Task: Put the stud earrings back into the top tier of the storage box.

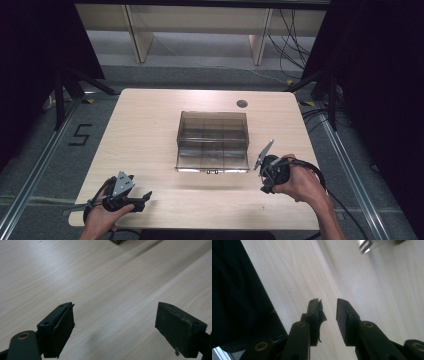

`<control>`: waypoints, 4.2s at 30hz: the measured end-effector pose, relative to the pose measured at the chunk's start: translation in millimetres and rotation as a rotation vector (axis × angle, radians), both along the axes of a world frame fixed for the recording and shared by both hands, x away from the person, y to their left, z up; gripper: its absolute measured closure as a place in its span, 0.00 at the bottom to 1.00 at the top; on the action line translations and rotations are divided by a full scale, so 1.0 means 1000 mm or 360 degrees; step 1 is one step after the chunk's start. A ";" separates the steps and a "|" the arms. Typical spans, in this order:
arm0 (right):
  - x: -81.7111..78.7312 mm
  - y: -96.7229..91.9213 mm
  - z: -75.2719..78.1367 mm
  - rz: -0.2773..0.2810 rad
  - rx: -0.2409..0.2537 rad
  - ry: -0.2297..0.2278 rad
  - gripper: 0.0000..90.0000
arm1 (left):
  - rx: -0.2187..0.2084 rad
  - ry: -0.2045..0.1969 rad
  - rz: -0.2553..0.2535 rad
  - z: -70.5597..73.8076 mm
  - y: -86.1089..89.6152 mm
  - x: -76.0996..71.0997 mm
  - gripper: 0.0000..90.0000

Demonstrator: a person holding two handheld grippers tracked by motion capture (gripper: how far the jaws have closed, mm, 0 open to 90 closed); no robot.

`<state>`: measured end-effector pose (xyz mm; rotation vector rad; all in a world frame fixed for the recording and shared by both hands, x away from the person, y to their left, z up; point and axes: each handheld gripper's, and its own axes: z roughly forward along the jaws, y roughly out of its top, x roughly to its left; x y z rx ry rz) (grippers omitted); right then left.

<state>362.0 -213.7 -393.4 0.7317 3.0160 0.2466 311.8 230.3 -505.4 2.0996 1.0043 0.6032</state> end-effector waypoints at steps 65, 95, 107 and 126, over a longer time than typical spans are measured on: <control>-0.011 0.008 -0.080 0.0050 -0.0261 0.0155 1.00 | -0.0005 -0.0011 -0.0016 0.001 0.001 0.000 0.17; -0.011 0.036 -0.082 0.0228 -0.0279 0.0132 0.91 | 0.0052 0.0015 -0.0036 0.003 0.004 0.000 0.17; -0.010 0.029 -0.080 0.0186 -0.0256 0.0144 0.97 | 0.0060 0.0014 -0.0043 0.004 0.004 0.000 0.17; -0.017 0.018 -0.022 0.0152 -0.0141 0.0013 0.97 | -0.0008 -0.0020 0.0009 0.001 0.002 0.000 0.17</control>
